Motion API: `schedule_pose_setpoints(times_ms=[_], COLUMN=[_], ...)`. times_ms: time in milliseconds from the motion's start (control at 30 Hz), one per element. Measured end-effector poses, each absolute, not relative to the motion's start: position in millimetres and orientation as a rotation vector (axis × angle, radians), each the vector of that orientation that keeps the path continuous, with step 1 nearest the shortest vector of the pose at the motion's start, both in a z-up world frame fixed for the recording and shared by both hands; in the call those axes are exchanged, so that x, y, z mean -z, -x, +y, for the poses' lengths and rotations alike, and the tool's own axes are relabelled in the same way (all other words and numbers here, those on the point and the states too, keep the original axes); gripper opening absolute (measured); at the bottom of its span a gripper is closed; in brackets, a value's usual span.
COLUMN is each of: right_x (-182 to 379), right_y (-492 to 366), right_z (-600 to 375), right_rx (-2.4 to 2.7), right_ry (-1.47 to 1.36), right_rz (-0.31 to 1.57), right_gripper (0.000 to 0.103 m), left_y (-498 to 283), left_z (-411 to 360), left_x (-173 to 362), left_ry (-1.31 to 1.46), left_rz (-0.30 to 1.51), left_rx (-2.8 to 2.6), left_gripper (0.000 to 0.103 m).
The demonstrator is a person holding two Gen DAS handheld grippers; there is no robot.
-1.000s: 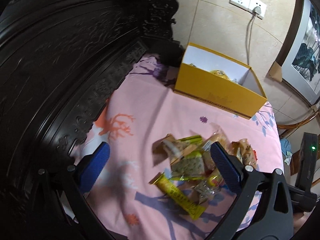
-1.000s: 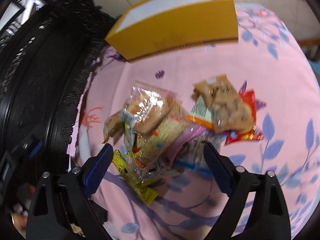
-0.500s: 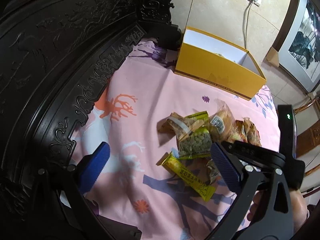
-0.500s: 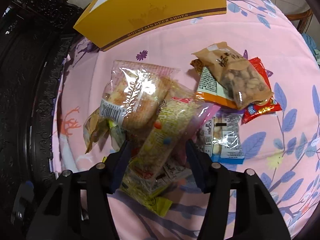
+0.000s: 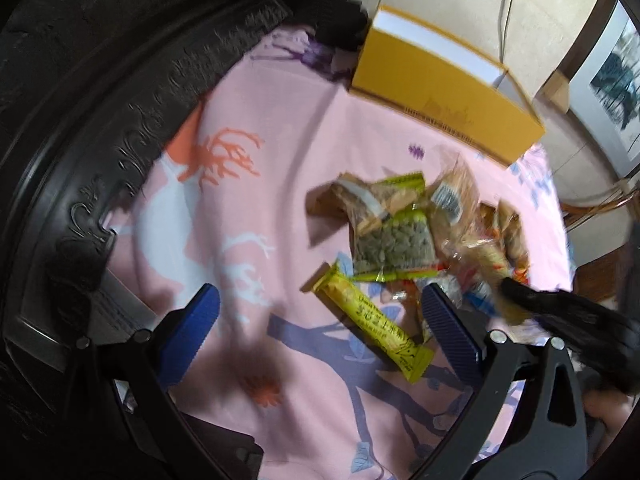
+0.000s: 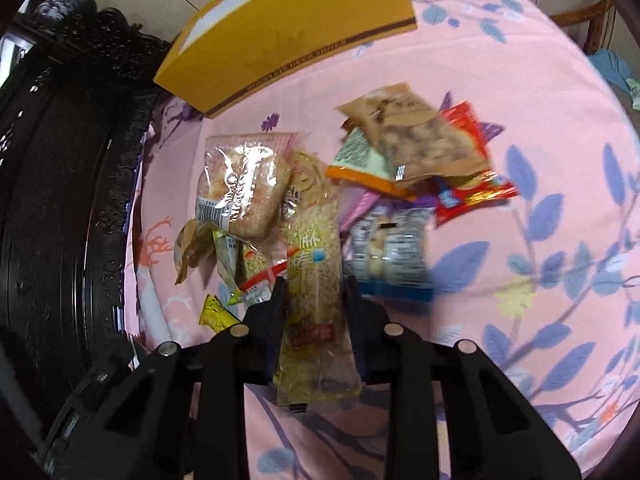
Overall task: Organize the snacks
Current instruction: 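Grasp the clear sesame stick packet with the right tool, then grasp the yellow cheese bar with the left tool while the right tool holds the sesame packet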
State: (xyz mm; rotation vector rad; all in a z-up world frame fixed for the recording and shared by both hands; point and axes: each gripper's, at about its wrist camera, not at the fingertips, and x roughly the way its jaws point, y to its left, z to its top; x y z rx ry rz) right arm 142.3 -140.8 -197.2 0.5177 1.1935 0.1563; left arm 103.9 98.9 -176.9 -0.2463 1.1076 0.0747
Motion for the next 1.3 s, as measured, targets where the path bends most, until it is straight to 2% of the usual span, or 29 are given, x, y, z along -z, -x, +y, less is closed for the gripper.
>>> schedule_pose_setpoints(times_ms=[100,233,433,667,733,833,1033,1067,1100,1133,1300], right_x=[187,184,209,226,224,219,242,247,251,253,239], right_y=[-137,-136,-138,-146,-147,-139,-147,-150,-152,-151,-140], right_z=[-145,-147,-147,-124,-117,-119,-120,-117,-116,-119,-144], right_rx=[-0.171,-0.189,-0.254,-0.253,-0.247,-0.19,-0.198,-0.199,-0.198,-0.205,-0.246], right_ry=[-0.474,-0.384,-0.411,-0.361,-0.344,-0.323,-0.351,-0.34,-0.329,-0.339,-0.368], right_rz=[1.157,1.142,1.252,1.295,1.298,1.291,1.359,1.365,1.369,1.368,1.328], right_gripper=[0.017,0.01,0.011,0.022,0.033,0.034,0.037,0.036,0.03,0.028,0.028], left_y=[-107,-112,-114,-99,-95,-91,-87,-87,-87,-88,-99], left_z=[86,69,65,78,79,80,77,76,76,76,71], left_x=[190,208,230,226,228,228,229,229,230,231,239], left_ry=[0.251,0.271,0.36,0.375,0.377,0.378,0.38,0.378,0.38,0.382,0.404], left_rz=[1.149,1.198,1.261,1.254,1.259,1.259,1.262,1.263,1.266,1.268,1.278], left_rx=[-0.078,-0.107,-0.174,-0.235,-0.247,-0.262,-0.271,-0.275,-0.281,-0.285,-0.3], left_gripper=[0.101,0.099,0.094,0.094,0.094,0.094,0.094,0.094,0.094,0.094,0.093])
